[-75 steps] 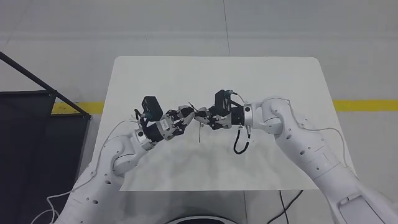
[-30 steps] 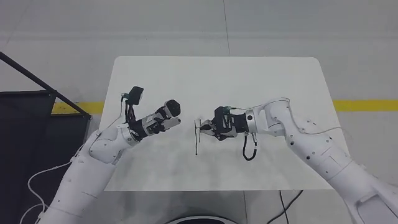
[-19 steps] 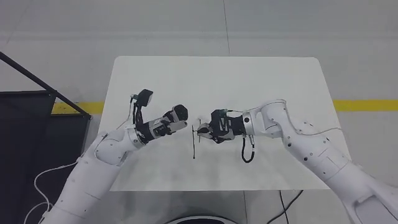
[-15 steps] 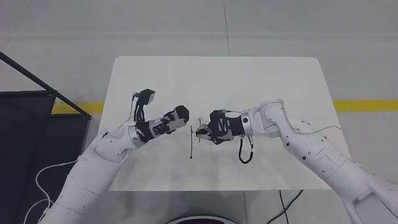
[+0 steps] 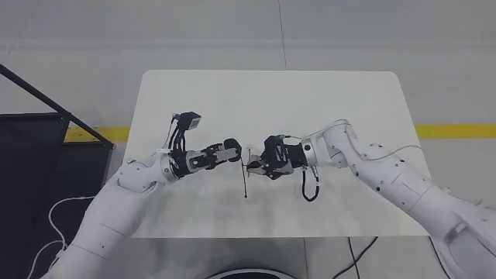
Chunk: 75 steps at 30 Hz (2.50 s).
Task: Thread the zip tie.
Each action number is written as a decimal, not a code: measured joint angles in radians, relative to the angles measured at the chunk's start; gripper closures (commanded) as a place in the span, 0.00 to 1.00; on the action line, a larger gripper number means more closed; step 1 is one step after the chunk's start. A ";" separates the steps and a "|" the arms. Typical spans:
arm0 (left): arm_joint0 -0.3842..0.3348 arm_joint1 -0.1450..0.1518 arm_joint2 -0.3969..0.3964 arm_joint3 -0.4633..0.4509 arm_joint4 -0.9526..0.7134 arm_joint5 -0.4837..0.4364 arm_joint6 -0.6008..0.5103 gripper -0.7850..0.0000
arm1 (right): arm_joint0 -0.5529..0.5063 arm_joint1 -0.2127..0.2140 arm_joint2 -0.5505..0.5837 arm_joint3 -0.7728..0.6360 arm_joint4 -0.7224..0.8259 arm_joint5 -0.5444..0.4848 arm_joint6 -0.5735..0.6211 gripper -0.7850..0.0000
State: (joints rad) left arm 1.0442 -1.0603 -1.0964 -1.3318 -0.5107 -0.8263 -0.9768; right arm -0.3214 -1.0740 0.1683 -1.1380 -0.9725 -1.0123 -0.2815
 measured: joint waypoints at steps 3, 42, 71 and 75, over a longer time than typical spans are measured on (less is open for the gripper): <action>-0.006 -0.002 0.004 0.007 0.010 0.003 -0.004 0.55 | -0.001 -0.004 0.002 0.007 -0.005 0.000 -0.006 1.00; -0.018 -0.012 0.019 0.010 0.036 -0.008 -0.009 1.00 | -0.002 -0.020 0.002 0.036 0.015 0.000 0.005 1.00; -0.001 -0.015 -0.024 0.025 0.219 -0.026 0.184 1.00 | -0.023 0.031 0.002 -0.013 -0.242 0.000 -0.289 1.00; 0.001 -0.015 -0.027 0.029 0.237 -0.025 0.195 1.00 | -0.025 0.039 0.002 -0.017 -0.326 0.000 -0.386 1.00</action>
State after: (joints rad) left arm 1.0448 -1.0754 -1.1235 -1.3027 -0.2739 -0.8513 -0.7823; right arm -0.3466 -1.0345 0.1700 -1.1545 -1.2982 -1.0123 -0.6673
